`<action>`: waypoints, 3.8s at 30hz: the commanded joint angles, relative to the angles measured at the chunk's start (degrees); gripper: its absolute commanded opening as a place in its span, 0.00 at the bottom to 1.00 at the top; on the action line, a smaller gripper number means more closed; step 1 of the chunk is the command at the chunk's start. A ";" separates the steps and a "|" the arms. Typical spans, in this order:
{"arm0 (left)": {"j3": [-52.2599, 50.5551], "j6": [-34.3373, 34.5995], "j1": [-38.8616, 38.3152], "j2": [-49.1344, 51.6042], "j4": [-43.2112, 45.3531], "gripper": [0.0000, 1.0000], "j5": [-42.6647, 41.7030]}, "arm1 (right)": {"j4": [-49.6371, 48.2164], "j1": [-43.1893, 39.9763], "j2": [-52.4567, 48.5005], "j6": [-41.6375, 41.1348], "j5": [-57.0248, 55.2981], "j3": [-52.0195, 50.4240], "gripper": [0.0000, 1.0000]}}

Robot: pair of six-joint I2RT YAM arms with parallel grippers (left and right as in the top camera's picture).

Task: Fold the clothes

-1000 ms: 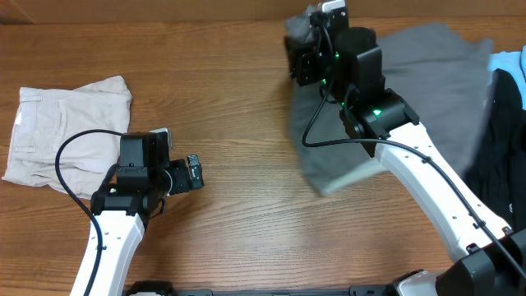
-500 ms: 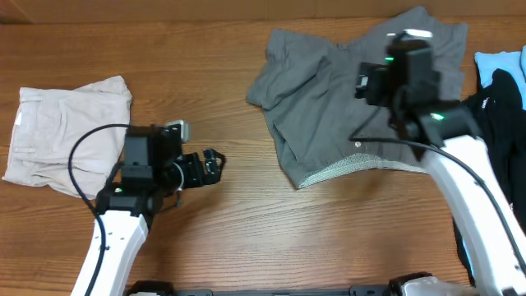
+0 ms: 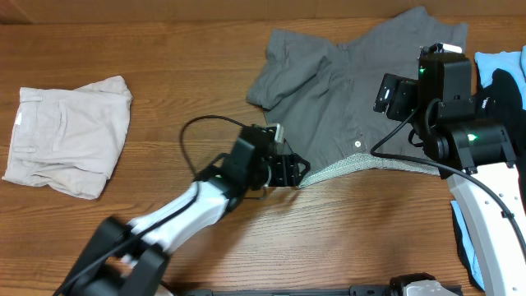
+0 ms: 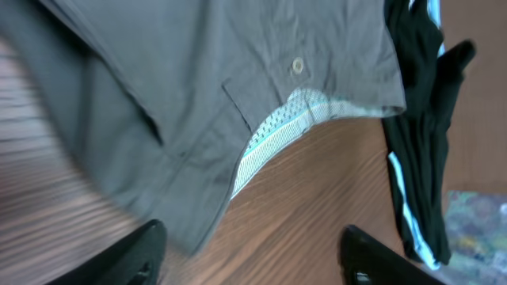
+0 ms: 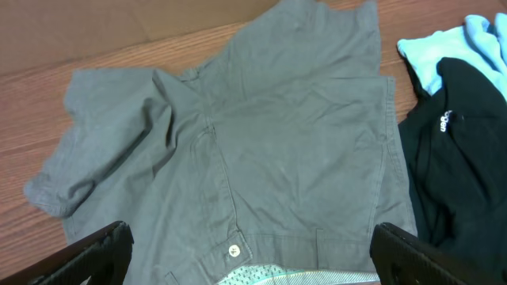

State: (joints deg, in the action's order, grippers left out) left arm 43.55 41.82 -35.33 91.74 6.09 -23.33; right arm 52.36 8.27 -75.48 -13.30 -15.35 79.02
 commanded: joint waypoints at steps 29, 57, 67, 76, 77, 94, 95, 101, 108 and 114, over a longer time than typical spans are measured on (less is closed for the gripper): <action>0.63 17.81 0.66 9.07 -5.81 0.76 1.25 | 1.75 -0.15 0.57 -0.24 0.02 0.55 1.00; 19.67 -16.52 39.60 -15.02 -42.42 0.04 13.57 | 3.17 -0.20 0.50 -0.28 0.07 0.55 1.00; 24.81 -17.35 43.47 -14.80 -59.69 0.66 9.62 | 2.21 -0.20 -2.95 7.15 13.88 0.55 1.00; 15.78 -13.35 29.27 -9.86 -55.45 0.60 8.07 | 3.82 0.39 -24.00 18.67 41.11 15.17 0.98; 13.94 -13.03 27.12 -7.98 -53.29 0.61 7.80 | 7.10 1.11 -29.44 19.98 40.89 22.97 1.00; 9.07 -12.87 21.68 13.79 -48.54 0.65 10.21 | -17.20 9.81 -66.53 20.28 39.34 49.68 1.00; 9.07 -12.87 21.68 13.79 -48.26 0.65 10.19 | -18.82 10.12 -67.63 19.85 38.42 49.68 1.00; 9.07 -12.44 21.68 13.79 -47.32 0.65 10.19 | -25.79 11.96 -74.14 19.30 37.68 49.68 1.00; 9.07 -12.44 21.68 13.79 -47.15 0.68 10.19 | -29.68 13.81 -76.06 18.86 35.10 49.64 0.66; 9.07 -12.44 21.68 13.79 -47.15 0.69 10.19 | -30.16 12.81 -76.02 11.69 20.76 49.75 0.09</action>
State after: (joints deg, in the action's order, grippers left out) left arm 55.51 29.69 -13.41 100.68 -42.76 -13.93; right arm 22.33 22.37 -151.04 2.39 13.50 127.39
